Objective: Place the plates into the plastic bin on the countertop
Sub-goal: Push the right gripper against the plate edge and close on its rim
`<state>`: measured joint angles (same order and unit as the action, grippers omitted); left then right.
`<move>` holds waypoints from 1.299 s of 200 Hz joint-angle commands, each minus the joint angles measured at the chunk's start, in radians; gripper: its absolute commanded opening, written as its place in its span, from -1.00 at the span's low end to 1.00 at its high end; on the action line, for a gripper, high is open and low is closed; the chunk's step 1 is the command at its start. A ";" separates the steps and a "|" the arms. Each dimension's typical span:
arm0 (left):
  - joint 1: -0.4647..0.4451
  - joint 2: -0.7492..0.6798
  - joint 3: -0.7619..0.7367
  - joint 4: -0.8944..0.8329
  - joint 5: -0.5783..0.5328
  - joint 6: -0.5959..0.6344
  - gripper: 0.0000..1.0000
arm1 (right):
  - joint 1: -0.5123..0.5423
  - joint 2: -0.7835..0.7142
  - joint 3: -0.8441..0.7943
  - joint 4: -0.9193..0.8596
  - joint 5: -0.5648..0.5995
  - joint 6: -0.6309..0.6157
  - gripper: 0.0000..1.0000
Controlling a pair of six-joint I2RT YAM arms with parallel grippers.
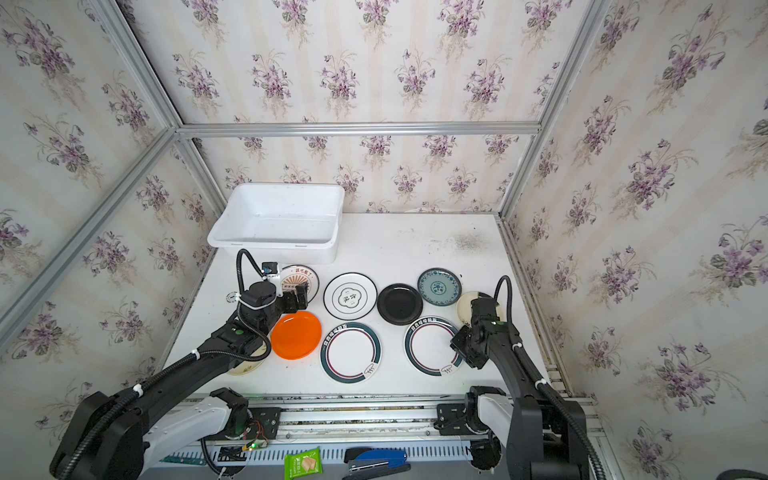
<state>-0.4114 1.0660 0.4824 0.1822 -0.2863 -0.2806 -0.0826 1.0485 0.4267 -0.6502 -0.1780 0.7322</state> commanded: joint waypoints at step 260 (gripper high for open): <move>0.002 0.015 0.023 -0.015 0.007 -0.013 0.99 | 0.000 -0.182 -0.120 0.077 -0.007 -0.007 -0.81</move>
<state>-0.4110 1.0805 0.4992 0.1497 -0.2825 -0.2897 -0.0814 0.8715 0.3111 -0.4889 -0.2592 0.7177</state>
